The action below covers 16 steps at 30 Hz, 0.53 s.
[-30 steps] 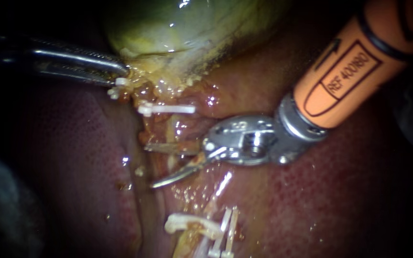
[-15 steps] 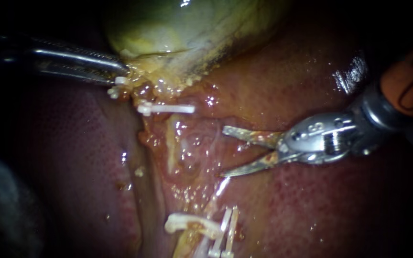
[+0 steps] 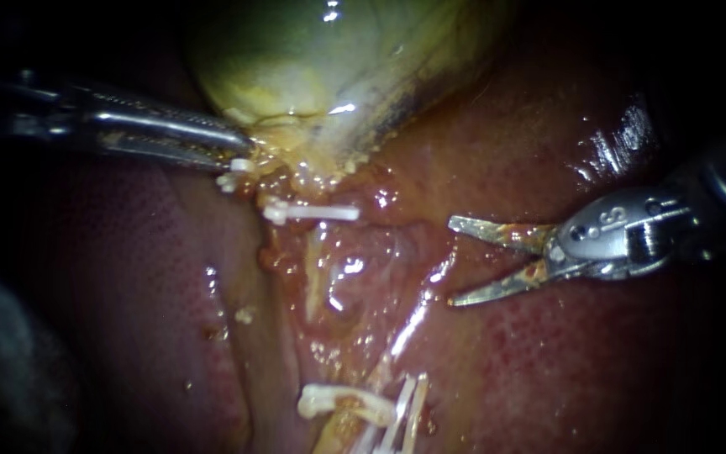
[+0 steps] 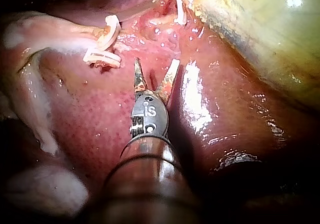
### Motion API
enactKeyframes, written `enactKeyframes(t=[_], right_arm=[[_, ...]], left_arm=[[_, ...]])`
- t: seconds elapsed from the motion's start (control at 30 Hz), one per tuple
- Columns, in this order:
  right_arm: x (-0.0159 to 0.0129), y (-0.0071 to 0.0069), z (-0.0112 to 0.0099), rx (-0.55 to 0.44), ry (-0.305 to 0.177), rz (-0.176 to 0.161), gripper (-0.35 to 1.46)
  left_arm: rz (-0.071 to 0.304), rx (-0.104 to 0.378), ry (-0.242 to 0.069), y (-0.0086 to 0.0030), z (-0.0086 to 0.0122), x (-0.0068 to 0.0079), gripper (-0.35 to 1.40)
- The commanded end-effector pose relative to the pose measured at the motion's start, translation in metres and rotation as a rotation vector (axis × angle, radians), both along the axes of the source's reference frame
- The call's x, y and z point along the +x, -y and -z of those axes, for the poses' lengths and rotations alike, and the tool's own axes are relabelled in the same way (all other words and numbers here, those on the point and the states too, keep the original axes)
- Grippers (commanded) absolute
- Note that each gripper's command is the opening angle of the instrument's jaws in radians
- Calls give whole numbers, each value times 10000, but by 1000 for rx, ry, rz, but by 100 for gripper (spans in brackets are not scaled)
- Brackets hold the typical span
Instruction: Go back from the cut right tube
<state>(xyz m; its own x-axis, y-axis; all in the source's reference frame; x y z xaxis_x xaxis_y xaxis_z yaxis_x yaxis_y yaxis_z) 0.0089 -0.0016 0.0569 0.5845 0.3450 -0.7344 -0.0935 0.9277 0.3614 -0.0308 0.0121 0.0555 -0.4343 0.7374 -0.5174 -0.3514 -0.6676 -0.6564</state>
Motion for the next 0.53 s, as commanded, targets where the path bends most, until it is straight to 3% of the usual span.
enactKeyframes(t=[0.03, 0.2, 0.53], right_arm=[[0, 0, 0, 1, -1, 1, 143], [-2, 0, 0, 1, -1, 2, 143], [-3, 0, 0, 1, -2, 2, 143]], left_arm=[[-5, 1, -3, 1, -5, -2, -35], [-15, 0, -4, 5, -20, -7, -35], [-18, 1, -2, 6, -20, -8, -35]])
